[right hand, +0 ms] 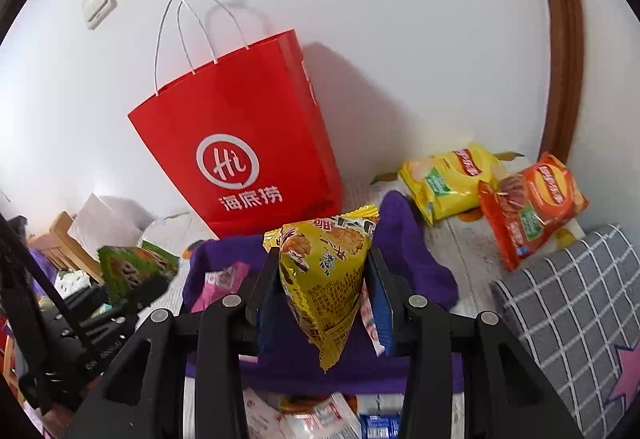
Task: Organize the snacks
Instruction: 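Lift both chip bags and carry them over the purple towel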
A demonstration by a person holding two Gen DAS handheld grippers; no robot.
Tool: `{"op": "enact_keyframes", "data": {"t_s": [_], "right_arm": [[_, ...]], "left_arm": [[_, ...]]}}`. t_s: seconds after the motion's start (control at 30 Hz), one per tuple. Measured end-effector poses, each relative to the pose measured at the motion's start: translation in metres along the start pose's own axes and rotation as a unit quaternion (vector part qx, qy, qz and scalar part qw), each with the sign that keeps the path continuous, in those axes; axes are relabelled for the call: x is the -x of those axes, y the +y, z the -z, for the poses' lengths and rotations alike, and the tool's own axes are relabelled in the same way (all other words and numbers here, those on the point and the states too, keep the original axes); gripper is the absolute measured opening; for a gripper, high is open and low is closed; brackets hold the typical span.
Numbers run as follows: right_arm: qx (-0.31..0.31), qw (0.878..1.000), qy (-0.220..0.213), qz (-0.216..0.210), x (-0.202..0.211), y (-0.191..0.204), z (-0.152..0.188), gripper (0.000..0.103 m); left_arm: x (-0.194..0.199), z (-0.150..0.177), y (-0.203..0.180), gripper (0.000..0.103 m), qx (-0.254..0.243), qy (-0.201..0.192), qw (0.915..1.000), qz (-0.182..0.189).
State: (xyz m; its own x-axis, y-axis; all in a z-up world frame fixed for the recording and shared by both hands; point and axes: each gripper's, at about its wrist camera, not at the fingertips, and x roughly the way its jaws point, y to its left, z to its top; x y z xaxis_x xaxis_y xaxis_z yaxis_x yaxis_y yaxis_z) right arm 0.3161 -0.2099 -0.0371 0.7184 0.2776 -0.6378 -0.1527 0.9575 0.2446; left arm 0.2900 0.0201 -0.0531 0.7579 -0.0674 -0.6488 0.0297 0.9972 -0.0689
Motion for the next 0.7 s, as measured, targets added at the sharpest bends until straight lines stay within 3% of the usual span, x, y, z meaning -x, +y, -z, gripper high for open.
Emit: {"op": "enact_keyframes", "data": {"t_s": [0.1,0.3,0.47,0.7], "right_arm": [[0.009,1.0,0.0,0.006,-0.012,-0.003,0.003,0.041],[-0.015,0.999,0.052,0.001,-0.039,-0.015,0.008,0.041],[0.003,0.999,0.034,0.002,-0.036,-0.008,-0.003,0.042],[0.016,0.999,0.046,0.006,-0.049,-0.003,-0.003,0.042]], "left_arm": [[-0.016,0.005,-0.002,0.04,-0.006,0.023,0.9997,-0.008],[-0.026,0.009,-0.006,0.041,-0.005,0.037,0.9993,0.0],[-0.022,0.008,-0.003,0.041,-0.004,0.032,0.9995,-0.008],[-0.028,0.009,0.002,0.041,0.002,0.04,0.9992,-0.006]]}}
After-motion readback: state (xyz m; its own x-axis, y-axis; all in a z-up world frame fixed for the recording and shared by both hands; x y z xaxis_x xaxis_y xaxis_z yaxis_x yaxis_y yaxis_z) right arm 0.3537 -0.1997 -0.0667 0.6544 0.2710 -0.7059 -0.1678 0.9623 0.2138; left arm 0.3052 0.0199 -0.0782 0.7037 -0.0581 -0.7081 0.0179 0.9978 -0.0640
